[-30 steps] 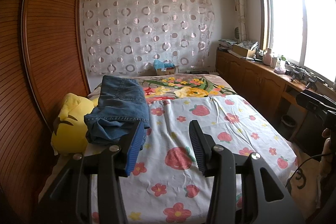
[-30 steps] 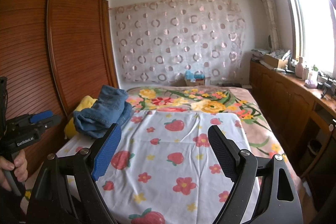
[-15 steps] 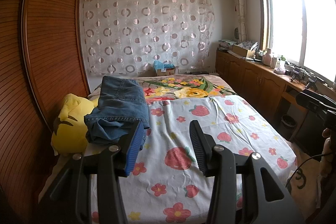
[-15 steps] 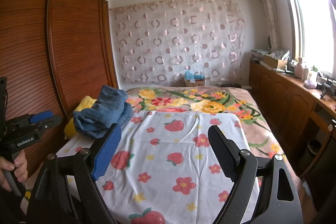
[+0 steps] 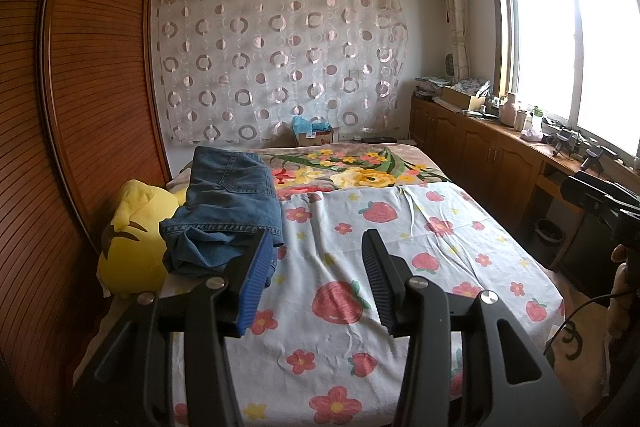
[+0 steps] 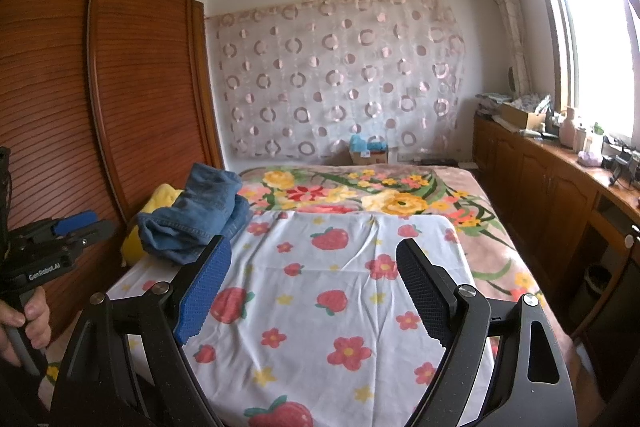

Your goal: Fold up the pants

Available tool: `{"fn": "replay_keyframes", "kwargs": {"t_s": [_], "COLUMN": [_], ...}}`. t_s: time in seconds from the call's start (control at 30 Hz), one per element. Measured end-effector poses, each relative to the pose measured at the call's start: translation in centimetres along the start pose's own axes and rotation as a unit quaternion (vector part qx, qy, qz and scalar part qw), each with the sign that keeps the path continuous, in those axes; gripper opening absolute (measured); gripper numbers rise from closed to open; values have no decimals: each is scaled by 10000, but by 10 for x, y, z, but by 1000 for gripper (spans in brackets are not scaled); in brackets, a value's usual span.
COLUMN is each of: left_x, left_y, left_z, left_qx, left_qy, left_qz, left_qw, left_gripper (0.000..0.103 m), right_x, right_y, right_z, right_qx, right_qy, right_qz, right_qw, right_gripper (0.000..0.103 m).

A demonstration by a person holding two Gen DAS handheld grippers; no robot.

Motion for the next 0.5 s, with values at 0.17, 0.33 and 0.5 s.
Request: {"fn": "replay_keyframes", "kwargs": {"t_s": [0.17,0.33,0.5], "left_x": [0,0,0], "left_y": [0,0,-1], "left_z": [0,1,1], "left_qx": [4,3,2], "left_qy": [2,0,0], "left_qz": [8,4,6], "left_qw": [10000,10000,10000], "left_gripper": [46,47,47], "right_x": [-1,-1,0], "right_y": [0,0,0], "right_z": [0,0,0], "right_qx": [-1,-2,1], "right_qy": [3,4,2], "right_qz": [2,-5,5], "right_qw": [10000,10000,10000], "right_gripper": [86,86,86]}}
Point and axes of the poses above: each gripper's, at about its wrist camera, not at the fingertips, and z roughly the way its jaws point, x to its left, y to its top, the point moved 4 cm from there along z, roughly the way its jaws point, and after that the axes turned 3 degrees about -y, right-handed, at the moved point
